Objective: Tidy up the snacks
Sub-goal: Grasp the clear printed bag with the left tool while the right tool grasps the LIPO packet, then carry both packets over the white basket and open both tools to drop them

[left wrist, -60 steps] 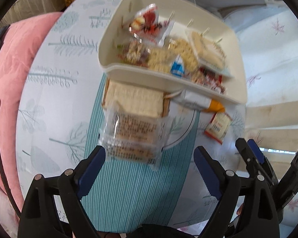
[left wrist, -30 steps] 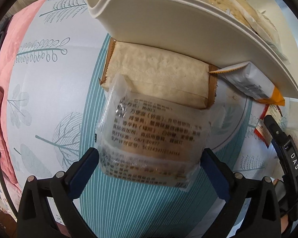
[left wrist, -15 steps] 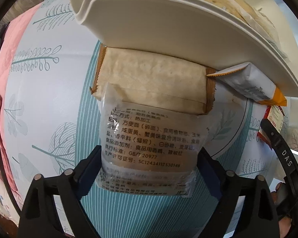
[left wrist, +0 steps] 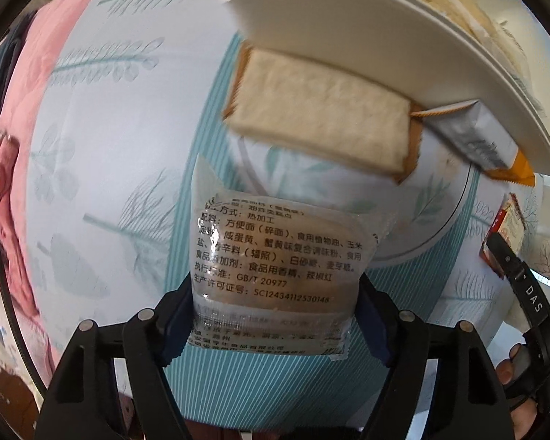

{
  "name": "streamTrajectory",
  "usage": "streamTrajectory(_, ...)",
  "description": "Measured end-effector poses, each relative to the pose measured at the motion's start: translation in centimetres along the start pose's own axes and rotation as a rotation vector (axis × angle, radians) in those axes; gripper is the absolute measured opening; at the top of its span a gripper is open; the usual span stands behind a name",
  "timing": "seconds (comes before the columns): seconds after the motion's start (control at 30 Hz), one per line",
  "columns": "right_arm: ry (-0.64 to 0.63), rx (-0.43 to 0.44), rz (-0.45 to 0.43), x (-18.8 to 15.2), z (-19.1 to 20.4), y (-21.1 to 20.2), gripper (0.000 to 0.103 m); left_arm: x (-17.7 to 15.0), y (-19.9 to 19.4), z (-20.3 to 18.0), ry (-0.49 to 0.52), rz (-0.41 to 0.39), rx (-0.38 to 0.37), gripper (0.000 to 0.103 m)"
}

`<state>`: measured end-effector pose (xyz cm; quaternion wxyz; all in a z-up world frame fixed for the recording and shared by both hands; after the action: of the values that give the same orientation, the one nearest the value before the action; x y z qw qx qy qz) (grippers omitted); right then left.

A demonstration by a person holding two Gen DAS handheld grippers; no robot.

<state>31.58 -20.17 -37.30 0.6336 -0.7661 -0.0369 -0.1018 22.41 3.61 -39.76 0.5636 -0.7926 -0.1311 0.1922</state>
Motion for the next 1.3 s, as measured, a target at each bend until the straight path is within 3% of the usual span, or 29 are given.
streamTrajectory(0.27,0.011,0.11,0.177,-3.9,1.0,-1.0,0.045,0.2,-4.3,1.9,-0.063,-0.034,-0.004,0.076)
streamTrajectory(0.5,-0.03,0.213,0.177,-3.8,3.4,-4.5,0.045,1.9,-10.7,1.2,-0.054,-0.146,-0.02,0.076)
streamTrajectory(0.67,-0.053,0.269,0.129,-2.3,4.9,-7.4,0.045,3.8,-16.8,-0.2,-0.009,-0.232,-0.058,0.077)
streamTrajectory(0.83,-0.064,0.301,0.054,-0.3,5.8,-10.4,0.045,6.1,-20.4,-2.7,0.043,-0.307,-0.079,0.078)
streamTrajectory(1.0,-0.071,0.307,-0.049,2.0,5.8,-12.0,0.045,8.3,-21.2,-4.9,0.074,-0.345,-0.111,0.078)
streamTrajectory(1.07,-0.081,0.303,-0.098,3.0,6.1,-12.5,0.045,8.9,-20.8,-5.5,0.077,-0.314,-0.115,0.078)
streamTrajectory(1.3,-0.11,0.32,-0.256,5.7,7.0,-13.3,0.045,10.8,-18.7,-8.0,0.09,-0.317,-0.166,0.08)
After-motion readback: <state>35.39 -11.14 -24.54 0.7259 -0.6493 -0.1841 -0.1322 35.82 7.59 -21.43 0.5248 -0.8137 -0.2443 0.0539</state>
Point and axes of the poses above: each gripper's, at about its wrist camera, not at the fingertips, and y roughly the way its jaws point, z to its left, x to its top, the point moved 9 cm from there along y, roughly the way its jaws point, and after that the axes turned 15 degrees about -x, right-handed, at the moved point
